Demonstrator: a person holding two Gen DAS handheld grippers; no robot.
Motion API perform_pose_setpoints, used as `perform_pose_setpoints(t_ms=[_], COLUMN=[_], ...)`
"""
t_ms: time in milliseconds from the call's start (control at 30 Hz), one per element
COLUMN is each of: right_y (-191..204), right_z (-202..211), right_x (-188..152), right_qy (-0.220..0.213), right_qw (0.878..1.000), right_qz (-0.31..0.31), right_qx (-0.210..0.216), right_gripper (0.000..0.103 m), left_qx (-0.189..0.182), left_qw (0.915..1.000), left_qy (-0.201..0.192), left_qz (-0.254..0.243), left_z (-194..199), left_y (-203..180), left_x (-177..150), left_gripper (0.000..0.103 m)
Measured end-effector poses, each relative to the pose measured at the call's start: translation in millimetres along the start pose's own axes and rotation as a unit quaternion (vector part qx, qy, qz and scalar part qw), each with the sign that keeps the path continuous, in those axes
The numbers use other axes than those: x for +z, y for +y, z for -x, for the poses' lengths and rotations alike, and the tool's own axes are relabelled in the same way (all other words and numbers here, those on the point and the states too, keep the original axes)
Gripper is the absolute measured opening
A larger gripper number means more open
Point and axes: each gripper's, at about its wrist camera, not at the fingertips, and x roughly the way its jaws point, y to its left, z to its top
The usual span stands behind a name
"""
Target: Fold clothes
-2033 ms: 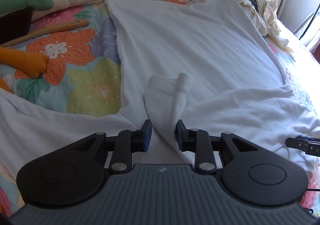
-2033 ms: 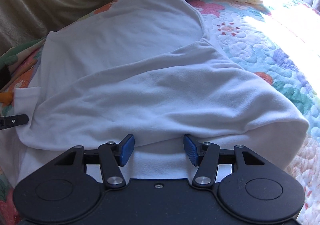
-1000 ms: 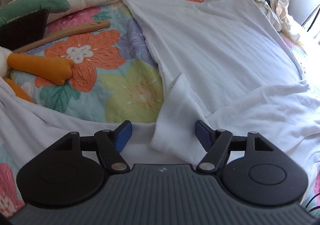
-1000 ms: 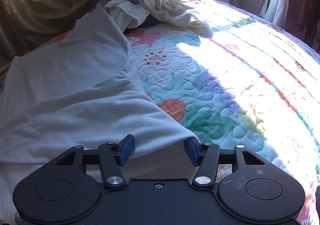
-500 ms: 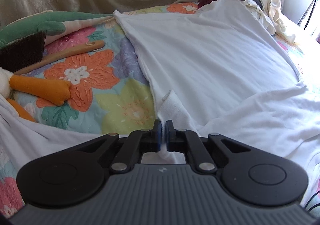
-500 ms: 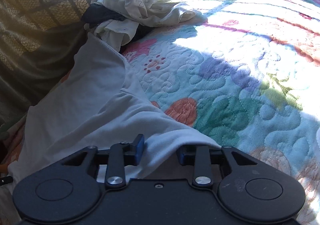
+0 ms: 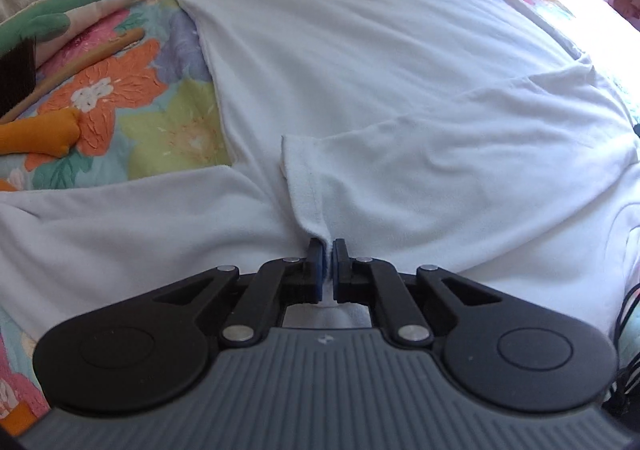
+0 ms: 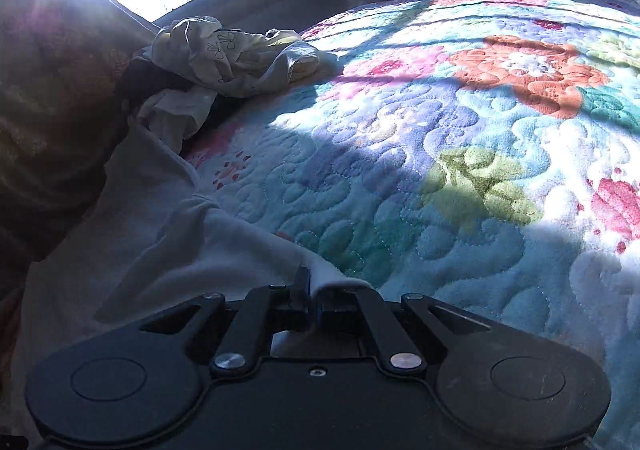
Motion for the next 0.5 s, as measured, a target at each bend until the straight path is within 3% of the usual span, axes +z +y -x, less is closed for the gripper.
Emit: perform_pose_setpoints(t_ms=[133,233,300,333,400,500], right_y=[5,15,30,38,65,111], right_z=[2,10,21,26,40,53], right_x=[6,18,21,23,17,6], right_qy=[0.024,0.074,0.092,0.1,0.097,0.106], right_qw=[0.999,0.995,0.991,0.988,0.978,0.959], right_qz=[0.022,0.047,0.078,0.093,0.164,0.248], right_qx=[-0.008,-0.04,-0.064,-0.075,-0.088,-0.082], right_gripper=[0.006,0.021,0.041,0.044,0.056,0.057], left_qx=[0.014,0.041,0.057,0.061,0.068,0.065], left_qw=[0.9999,0.9987,0.9968,0.9963,0.9953,0.9971], left_qy=[0.0,0.005,0.002,0.002,0.0,0.006], left_qz=[-0.002,-0.028,-0.056,-0.061,-0.069,-0.039], left_z=[11,16,20,23,30,46], left_y=[8,10,9,10,14,39], left_x=[4,4,1,-2,-6,-12], left_gripper=[0.005,0.005,0.007,0.007,0.011,0.03])
